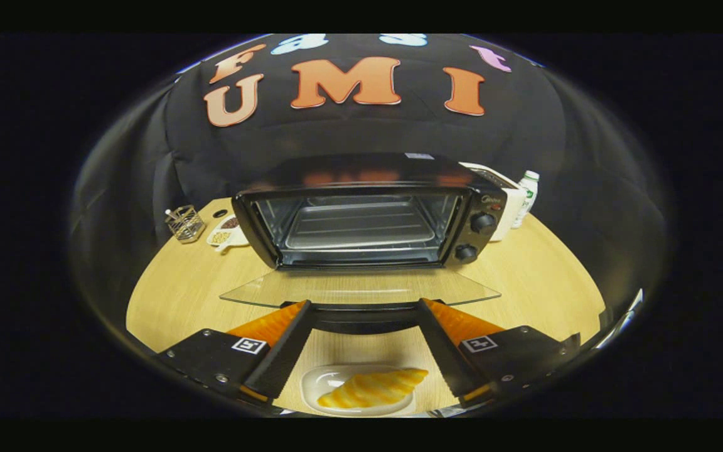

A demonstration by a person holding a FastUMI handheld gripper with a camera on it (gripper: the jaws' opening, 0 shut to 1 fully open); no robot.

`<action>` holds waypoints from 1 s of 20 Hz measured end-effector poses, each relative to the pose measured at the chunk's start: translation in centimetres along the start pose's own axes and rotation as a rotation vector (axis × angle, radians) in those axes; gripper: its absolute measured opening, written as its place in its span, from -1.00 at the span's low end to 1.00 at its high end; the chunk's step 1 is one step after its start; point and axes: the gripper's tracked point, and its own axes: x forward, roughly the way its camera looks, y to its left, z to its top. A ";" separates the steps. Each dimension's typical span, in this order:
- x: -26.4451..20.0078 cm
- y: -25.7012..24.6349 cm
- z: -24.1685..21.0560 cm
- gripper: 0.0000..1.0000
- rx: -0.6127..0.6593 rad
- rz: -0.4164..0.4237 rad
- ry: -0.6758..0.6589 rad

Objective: Open the toaster oven, put the food inside, and close the toaster oven door.

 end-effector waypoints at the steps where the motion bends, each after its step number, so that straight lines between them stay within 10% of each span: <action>1: 0.1 -0.1 -0.6 0.94 0.002 0.000 0.011; 20: 2.8 0.0 -9.7 0.94 0.059 0.012 0.215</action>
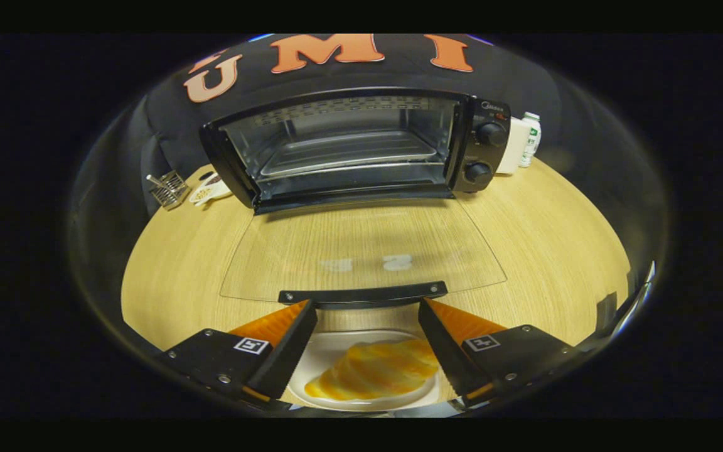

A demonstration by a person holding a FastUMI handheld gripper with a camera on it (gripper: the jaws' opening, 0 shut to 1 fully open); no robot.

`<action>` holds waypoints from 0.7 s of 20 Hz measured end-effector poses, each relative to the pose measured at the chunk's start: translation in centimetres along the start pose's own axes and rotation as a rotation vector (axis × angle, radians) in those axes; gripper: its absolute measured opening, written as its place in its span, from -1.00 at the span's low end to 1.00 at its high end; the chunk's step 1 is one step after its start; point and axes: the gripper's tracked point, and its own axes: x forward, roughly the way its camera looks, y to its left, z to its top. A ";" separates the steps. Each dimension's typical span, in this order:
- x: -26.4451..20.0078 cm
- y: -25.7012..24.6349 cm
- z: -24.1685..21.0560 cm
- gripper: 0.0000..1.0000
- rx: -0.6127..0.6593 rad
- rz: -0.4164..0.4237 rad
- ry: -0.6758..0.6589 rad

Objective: Open the toaster oven, put the food inside, and close the toaster oven door.

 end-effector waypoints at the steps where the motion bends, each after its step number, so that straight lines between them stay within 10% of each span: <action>1: -0.3 0.0 0.2 0.94 0.004 0.001 -0.001; 14: -7.4 -0.3 -2.7 0.96 0.236 -0.267 -0.056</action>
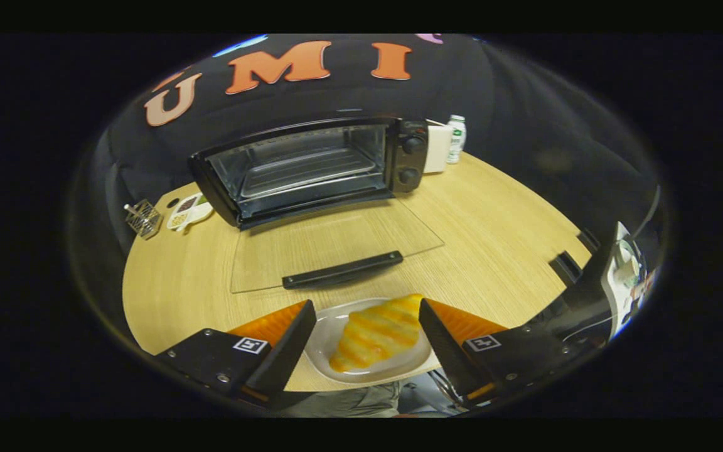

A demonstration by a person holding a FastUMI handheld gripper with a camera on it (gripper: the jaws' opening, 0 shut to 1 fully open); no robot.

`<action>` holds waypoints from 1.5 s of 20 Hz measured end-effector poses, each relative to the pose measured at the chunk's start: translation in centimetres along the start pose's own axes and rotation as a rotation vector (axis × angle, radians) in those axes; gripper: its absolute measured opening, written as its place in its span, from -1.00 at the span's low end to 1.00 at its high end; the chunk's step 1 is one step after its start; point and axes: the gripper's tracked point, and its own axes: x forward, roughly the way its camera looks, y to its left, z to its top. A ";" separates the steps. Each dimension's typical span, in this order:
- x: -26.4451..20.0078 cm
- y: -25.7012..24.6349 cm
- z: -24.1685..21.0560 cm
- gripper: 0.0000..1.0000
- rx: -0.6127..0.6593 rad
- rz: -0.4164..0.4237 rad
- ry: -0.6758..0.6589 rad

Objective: Open the toaster oven, put the food inside, and close the toaster oven door.

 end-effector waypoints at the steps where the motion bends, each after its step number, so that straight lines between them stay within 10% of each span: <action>1: -0.1 0.3 -0.9 0.96 0.032 -0.007 0.013; 14: 2.0 0.3 -7.5 0.94 0.145 -0.111 0.161; 23: 1.8 0.6 -7.8 0.10 0.246 -0.077 0.165; 30: -1.7 2.1 -1.6 0.06 0.374 0.071 0.054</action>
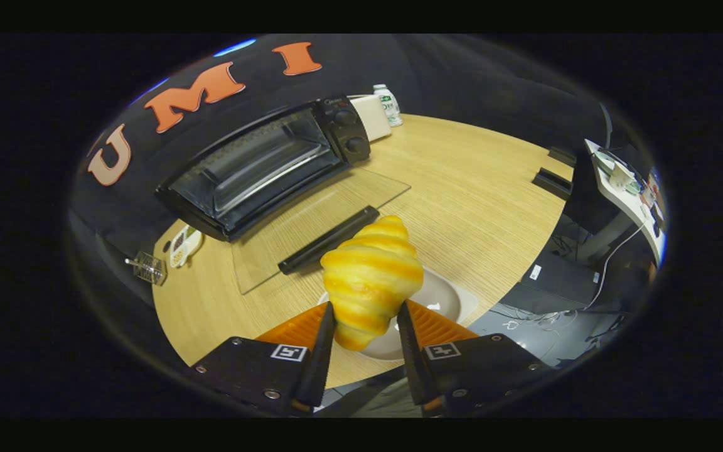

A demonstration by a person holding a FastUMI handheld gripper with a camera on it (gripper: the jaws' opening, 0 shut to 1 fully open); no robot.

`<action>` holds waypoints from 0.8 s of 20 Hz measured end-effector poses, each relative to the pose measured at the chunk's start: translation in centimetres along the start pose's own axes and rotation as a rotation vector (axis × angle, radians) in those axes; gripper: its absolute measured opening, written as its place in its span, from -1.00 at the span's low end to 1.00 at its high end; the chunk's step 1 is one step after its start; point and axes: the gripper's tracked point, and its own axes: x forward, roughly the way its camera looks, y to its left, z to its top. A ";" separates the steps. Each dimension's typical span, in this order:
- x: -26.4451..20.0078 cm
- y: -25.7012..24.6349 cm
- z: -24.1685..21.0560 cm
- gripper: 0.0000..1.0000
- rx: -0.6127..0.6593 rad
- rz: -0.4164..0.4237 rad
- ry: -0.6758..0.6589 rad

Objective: Open the toaster oven, put the food inside, and close the toaster oven door.

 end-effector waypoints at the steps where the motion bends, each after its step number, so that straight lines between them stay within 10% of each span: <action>1: -0.4 0.7 0.9 0.06 0.020 0.031 -0.013; 16: 4.0 14.3 8.9 0.06 0.234 0.463 -0.052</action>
